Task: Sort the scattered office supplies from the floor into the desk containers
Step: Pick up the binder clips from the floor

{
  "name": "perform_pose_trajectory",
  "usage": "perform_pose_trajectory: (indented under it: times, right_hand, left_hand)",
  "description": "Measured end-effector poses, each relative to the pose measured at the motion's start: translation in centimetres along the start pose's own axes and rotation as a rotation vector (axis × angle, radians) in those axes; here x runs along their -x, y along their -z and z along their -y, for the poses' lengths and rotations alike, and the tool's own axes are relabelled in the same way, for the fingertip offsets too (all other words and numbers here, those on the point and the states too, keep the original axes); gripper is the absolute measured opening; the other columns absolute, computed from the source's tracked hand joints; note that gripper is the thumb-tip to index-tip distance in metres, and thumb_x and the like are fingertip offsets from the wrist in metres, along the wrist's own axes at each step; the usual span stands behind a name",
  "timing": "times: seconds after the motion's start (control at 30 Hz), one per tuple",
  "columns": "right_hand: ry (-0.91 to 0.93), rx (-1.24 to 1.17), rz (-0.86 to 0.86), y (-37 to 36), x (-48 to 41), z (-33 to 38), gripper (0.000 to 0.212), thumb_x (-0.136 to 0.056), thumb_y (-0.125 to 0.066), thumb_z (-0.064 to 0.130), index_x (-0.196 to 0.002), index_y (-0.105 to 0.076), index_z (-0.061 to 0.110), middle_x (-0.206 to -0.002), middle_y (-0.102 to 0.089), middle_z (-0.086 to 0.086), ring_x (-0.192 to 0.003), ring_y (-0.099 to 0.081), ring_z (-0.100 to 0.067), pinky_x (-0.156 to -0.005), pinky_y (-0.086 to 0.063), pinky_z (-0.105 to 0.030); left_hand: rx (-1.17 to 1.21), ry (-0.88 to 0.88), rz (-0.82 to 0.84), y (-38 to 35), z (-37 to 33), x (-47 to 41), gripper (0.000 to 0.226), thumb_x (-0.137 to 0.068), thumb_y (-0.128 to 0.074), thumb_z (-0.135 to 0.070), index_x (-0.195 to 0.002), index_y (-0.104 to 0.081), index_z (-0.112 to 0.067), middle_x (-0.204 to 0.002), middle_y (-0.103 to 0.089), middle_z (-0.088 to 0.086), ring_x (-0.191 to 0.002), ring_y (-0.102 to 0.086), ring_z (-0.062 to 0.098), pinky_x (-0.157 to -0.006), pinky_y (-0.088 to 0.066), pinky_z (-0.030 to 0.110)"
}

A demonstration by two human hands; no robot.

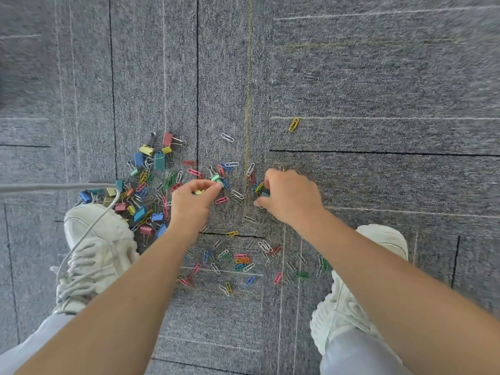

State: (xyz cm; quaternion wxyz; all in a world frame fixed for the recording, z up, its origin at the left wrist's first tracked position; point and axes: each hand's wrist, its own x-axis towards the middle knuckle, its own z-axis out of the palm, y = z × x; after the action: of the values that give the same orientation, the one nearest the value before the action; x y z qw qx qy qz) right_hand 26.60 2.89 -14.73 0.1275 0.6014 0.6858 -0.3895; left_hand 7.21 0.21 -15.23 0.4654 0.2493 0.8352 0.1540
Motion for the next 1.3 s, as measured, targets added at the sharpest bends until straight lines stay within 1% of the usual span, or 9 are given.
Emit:
perform_pose_trajectory:
  times: [0.1, 0.2, 0.33, 0.57, 0.77, 1.0, 1.1, 1.17, 1.3]
  right_hand:
    - [0.018, 0.091, -0.001, -0.2, -0.1, 0.4, 0.035, -0.091, -0.066, 0.045, -0.104, -0.056, 0.014, -0.09, -0.064, -0.007, -0.087, -0.067, -0.03, -0.067, -0.042, -0.036]
    - [0.008, 0.064, 0.029, -0.3, -0.3, 0.2, 0.028, -0.094, -0.062, 0.042, -0.097, -0.056, 0.014, -0.082, -0.059, -0.002, -0.079, -0.065, -0.026, -0.066, -0.047, -0.035]
    - [-0.07, -0.481, 0.1, -0.1, -0.9, -1.1, 0.027, -0.09, -0.058, 0.027, -0.068, -0.046, 0.017, -0.06, -0.048, 0.002, -0.055, -0.045, -0.016, -0.058, -0.041, -0.028]
    - [-0.221, -1.234, 0.338, 0.8, -1.0, -2.1, 0.019, -0.084, -0.039, -0.004, -0.075, -0.053, 0.005, -0.066, -0.054, -0.009, -0.052, -0.04, -0.017, -0.047, -0.03, -0.026]
    - [-0.266, -1.4, 0.366, 0.6, -0.9, -1.1, 0.027, -0.095, -0.052, 0.017, -0.07, -0.052, 0.007, -0.074, -0.062, -0.008, -0.06, -0.05, -0.017, -0.052, -0.04, -0.027]
    - [0.128, -0.6, 0.016, 0.2, -2.6, 2.9, 0.039, -0.096, -0.058, 0.044, -0.076, -0.069, 0.013, -0.051, -0.047, 0.007, -0.043, -0.039, -0.006, -0.049, -0.031, -0.027]
    - [0.26, -0.28, -0.033, 0.2, -3.2, 5.6, 0.024, -0.092, -0.064, 0.047, -0.096, -0.069, 0.024, -0.067, -0.055, 0.008, -0.057, -0.051, -0.01, -0.06, -0.039, -0.026]
    - [0.302, 0.013, -0.03, -0.5, -3.8, 7.0, 0.023, -0.092, -0.066, 0.04, -0.104, -0.062, 0.02, -0.074, -0.053, 0.003, -0.072, -0.059, -0.021, -0.065, -0.042, -0.033]
    - [0.329, 0.341, 0.004, -0.8, -5.4, 8.1, 0.022, -0.092, -0.066, 0.016, -0.08, -0.048, 0.01, -0.064, -0.044, -0.001, -0.059, -0.052, -0.024, -0.056, -0.04, -0.035]
  left_hand:
    - [-0.023, 0.018, -0.05, 0.2, -0.2, -0.4, 0.023, -0.075, -0.083, -0.04, -0.082, -0.071, -0.021, -0.065, -0.058, -0.002, -0.048, -0.04, 0.011, -0.056, -0.039, 0.027]
    - [-0.042, 0.038, -0.067, -0.1, -0.9, -0.6, 0.032, -0.074, -0.082, -0.046, -0.08, -0.071, -0.017, -0.055, -0.053, -0.005, -0.041, -0.035, 0.009, -0.051, -0.033, 0.024]
    - [-0.01, 0.096, -0.113, -1.0, -1.9, -0.6, 0.034, -0.075, -0.082, -0.047, -0.07, -0.069, -0.016, -0.047, -0.049, -0.005, -0.035, -0.034, 0.009, -0.047, -0.033, 0.022]
    - [0.04, 0.181, -0.088, -1.2, -2.9, -0.8, 0.019, -0.08, -0.081, -0.026, -0.072, -0.07, -0.012, -0.049, -0.052, 0.0, -0.039, -0.037, 0.014, -0.049, -0.04, 0.026]
    - [0.161, 0.185, 0.0, 0.1, -2.0, -1.0, 0.016, -0.084, -0.06, -0.007, -0.074, -0.049, -0.014, -0.056, -0.042, 0.0, -0.047, -0.036, 0.016, -0.045, -0.032, 0.023]
    - [0.483, 0.333, 0.002, 2.2, -0.1, 0.3, 0.016, -0.08, -0.045, 0.007, -0.077, -0.048, -0.008, -0.078, -0.051, 0.006, -0.052, -0.038, 0.012, -0.042, -0.026, 0.022]
    - [0.545, 0.348, 0.025, 3.2, 1.0, 0.0, 0.024, -0.084, -0.041, 0.009, -0.089, -0.052, -0.012, -0.081, -0.056, 0.006, -0.051, -0.04, 0.012, -0.038, -0.031, 0.02]
    - [0.584, 0.33, 0.069, 3.8, 1.5, 0.0, 0.029, -0.087, -0.04, 0.009, -0.099, -0.056, -0.012, -0.078, -0.056, 0.006, -0.051, -0.041, 0.012, -0.036, -0.034, 0.021]
    - [0.494, 0.273, 0.112, 4.7, 2.2, 0.2, 0.035, -0.085, -0.042, 0.009, -0.105, -0.062, -0.011, -0.066, -0.053, 0.001, -0.05, -0.039, 0.011, -0.04, -0.028, 0.022]
